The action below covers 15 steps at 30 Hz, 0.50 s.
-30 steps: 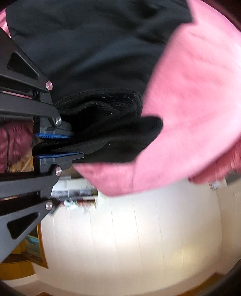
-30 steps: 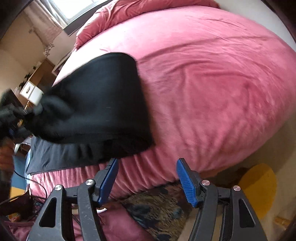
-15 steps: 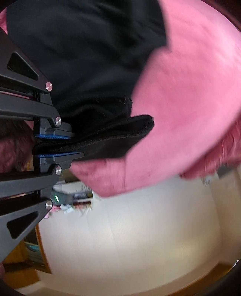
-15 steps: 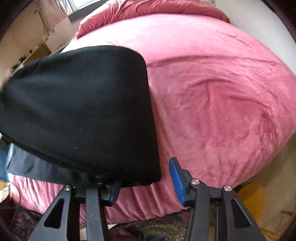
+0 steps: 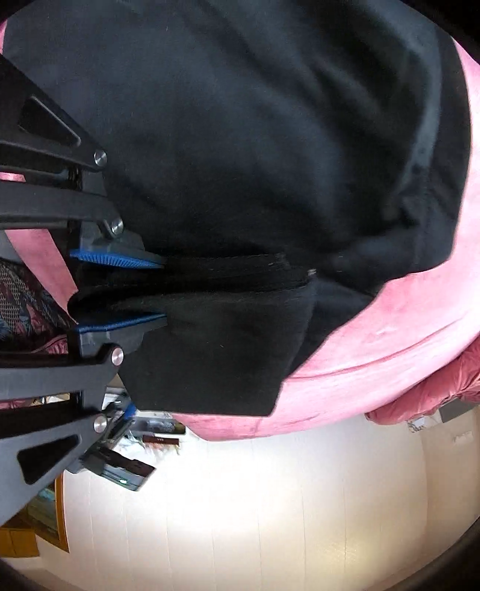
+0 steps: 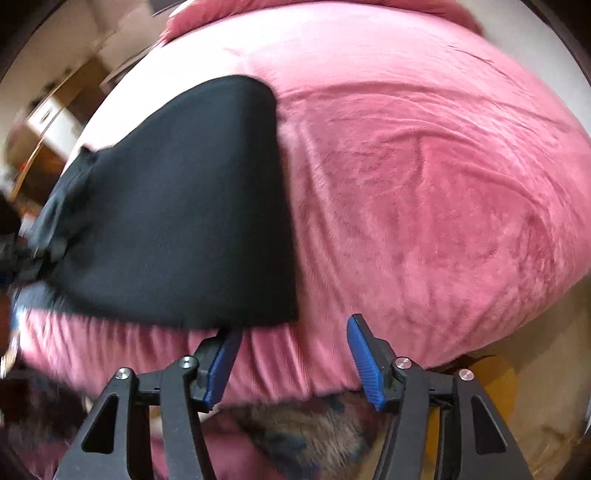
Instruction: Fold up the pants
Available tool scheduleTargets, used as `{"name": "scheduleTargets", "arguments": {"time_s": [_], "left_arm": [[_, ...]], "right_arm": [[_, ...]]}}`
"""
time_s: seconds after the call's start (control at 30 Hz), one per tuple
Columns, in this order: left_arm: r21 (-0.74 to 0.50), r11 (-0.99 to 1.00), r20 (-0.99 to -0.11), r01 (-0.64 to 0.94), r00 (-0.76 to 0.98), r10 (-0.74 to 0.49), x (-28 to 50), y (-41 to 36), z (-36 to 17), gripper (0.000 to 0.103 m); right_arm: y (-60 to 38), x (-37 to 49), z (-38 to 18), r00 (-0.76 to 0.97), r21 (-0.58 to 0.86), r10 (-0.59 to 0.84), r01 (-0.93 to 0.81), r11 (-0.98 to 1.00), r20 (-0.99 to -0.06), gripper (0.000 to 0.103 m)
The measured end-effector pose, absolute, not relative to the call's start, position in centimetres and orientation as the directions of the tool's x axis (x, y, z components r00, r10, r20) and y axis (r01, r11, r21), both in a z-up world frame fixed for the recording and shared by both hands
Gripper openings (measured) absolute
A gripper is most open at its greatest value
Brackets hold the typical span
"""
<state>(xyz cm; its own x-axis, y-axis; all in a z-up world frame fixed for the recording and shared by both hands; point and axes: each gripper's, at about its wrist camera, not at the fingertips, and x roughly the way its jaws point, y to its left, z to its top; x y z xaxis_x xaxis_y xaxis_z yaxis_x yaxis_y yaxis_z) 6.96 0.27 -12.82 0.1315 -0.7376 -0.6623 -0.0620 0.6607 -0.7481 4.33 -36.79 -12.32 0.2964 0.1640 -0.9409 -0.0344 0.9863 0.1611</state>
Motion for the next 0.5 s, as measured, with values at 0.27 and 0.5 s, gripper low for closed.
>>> {"name": "scheduleTargets", "arguments": {"time_s": [0.27,0.5], "left_arm": [[-0.824,0.543,-0.566,-0.158,0.235,-0.790,7.5,4.6,-13.1,0.035],[-0.803,0.575,-0.596,-0.157,0.242,-0.766,9.7,2.9,-12.9,0.041]], "right_arm": [[-39.9,4.7,-7.6,0.411,0.315,0.293,-0.014,0.949,-0.864,0.067],[-38.8,11.4,-7.6,0.494,0.448,0.348,0.097,0.889,-0.797,0.068]]}}
